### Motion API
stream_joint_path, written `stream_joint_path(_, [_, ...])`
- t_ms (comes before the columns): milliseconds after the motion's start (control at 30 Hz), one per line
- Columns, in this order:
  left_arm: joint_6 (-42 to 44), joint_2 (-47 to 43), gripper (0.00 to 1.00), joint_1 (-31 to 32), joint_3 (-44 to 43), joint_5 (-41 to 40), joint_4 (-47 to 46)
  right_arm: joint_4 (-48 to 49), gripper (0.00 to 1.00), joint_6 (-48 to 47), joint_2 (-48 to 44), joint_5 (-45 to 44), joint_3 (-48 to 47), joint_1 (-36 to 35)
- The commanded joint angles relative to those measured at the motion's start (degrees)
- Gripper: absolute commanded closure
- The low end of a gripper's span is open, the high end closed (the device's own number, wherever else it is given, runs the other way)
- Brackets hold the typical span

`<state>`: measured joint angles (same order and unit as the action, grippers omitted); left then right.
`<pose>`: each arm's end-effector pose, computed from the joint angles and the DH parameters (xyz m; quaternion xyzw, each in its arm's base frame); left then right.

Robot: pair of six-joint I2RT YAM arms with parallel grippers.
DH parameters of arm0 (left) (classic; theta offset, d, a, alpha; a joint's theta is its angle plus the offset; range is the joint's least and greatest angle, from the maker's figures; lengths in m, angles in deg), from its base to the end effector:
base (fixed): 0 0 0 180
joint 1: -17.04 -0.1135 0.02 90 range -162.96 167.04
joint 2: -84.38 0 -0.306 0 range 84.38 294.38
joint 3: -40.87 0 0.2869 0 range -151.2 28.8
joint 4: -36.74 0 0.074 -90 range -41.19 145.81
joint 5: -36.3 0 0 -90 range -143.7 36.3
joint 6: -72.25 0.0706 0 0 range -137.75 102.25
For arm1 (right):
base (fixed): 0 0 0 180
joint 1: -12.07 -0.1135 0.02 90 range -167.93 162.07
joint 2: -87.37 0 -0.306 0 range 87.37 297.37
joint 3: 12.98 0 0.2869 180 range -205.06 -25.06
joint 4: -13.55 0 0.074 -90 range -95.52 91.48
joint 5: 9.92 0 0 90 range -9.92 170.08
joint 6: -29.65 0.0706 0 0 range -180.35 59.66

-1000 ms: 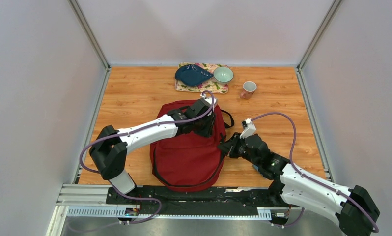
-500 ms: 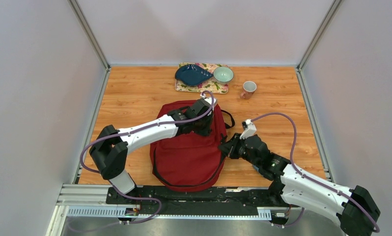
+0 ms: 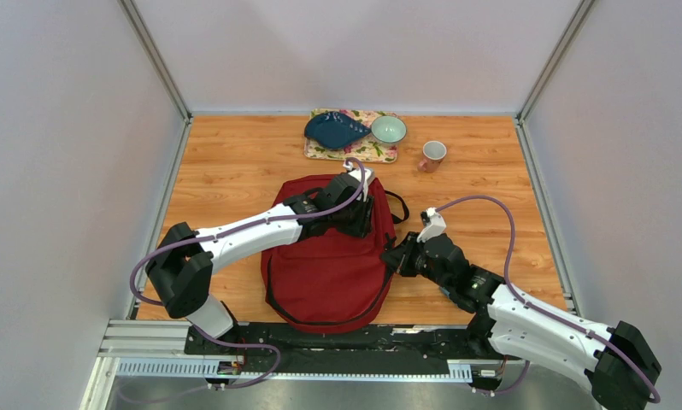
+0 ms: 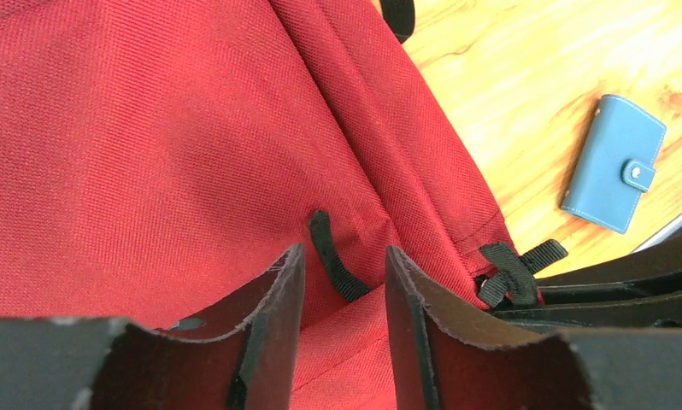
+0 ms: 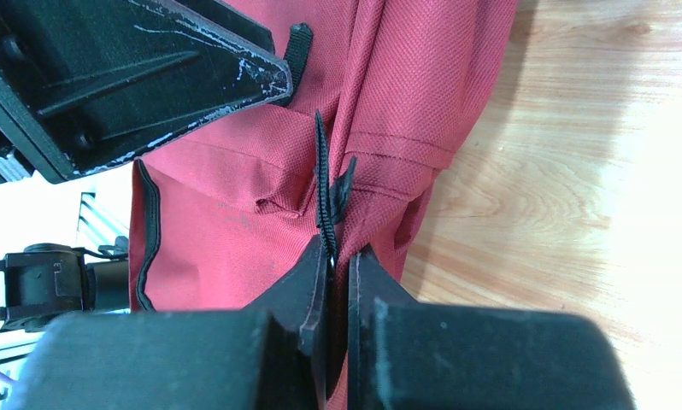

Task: Pack the student bag
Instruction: Unzip the student bag at the center of the board.

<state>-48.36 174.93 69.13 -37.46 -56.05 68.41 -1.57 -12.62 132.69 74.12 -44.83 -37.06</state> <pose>0.2527 -0.3197 0.2586 0.1635 0.9053 -0.2445 0.3064 0.1433 0.1544 0.1952 0.0161 0.8589 0.3518 0.3718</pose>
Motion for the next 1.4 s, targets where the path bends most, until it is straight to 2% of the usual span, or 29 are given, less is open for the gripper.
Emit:
stream_joint_path(0, [-0.5,1.2,0.52,0.1,-2.6,1.4,-1.2,2.5,1.00,-1.2,-0.9,-0.5,-2.5,-0.4])
stream_joint_path(333, [-0.3,5.0,0.52,0.0,-5.8,-0.5,3.6,2.5,1.00,-1.3,-1.8,-0.3,-2.7,-0.6])
stream_joint_path(433, [-0.1,5.7,0.55,0.1,-6.3,-0.6,4.2,2.6,1.00,-1.5,-2.1,-0.5,-2.7,-0.6])
stream_joint_path(633, [0.0,6.5,0.80,0.0,-6.8,0.9,4.1,2.5,1.00,-1.5,-2.1,-0.6,-2.6,-0.8])
stream_joint_path(667, [0.0,6.7,0.88,0.1,-6.8,0.9,4.0,2.6,1.00,-1.5,-2.2,-0.6,-2.6,-0.8])
stream_joint_path(733, [0.0,6.4,0.97,0.0,-6.6,1.0,4.0,2.5,1.00,-1.5,-2.1,-1.0,-2.6,-0.7])
stream_joint_path(767, [0.1,6.3,1.00,0.1,-6.4,1.1,3.8,2.5,1.00,-1.4,-1.8,-1.2,-2.7,-0.8])
stream_joint_path(867, [0.3,5.3,1.00,0.0,-4.9,0.8,2.8,0.5,1.00,-1.3,-0.7,-3.6,-3.6,-0.8])
stream_joint_path(900, [0.3,4.1,1.00,0.1,-4.3,0.6,2.0,-1.2,0.94,-1.6,0.5,-4.1,-4.0,-0.6])
stream_joint_path(967, [0.1,2.7,1.00,0.1,-2.1,-0.4,1.0,-3.2,0.74,-2.3,1.2,-5.0,-5.6,-0.3])
stream_joint_path(1000, [0.0,1.1,1.00,0.1,-1.4,-1.0,0.3,-5.1,0.52,-2.5,1.0,-5.5,-6.1,-0.1])
stream_joint_path(1067, [-0.1,-0.4,1.00,0.0,0.4,-2.9,-0.2,-7.4,0.31,-2.8,-0.1,-7.0,-7.1,0.0])
stream_joint_path(1133, [-0.1,-2.6,1.00,0.0,1.5,-4.4,-0.8,-9.0,0.25,-2.9,-2.6,-8.6,-7.8,0.2])
stream_joint_path(1233, [-0.2,-4.7,1.00,-0.1,3.0,-5.2,-1.4,-11.0,0.23,-2.9,-6.1,-10.0,-8.7,0.3])
stream_joint_path(1300, [-0.2,-5.5,1.00,-0.2,3.4,-5.6,-1.5,-11.0,0.25,-3.0,-7.4,-9.6,-9.1,0.3])
stream_joint_path(1367, [-0.3,-6.1,1.00,-0.1,3.7,-5.8,-1.7,-9.8,0.32,-3.3,-7.6,-7.6,-9.3,0.3])
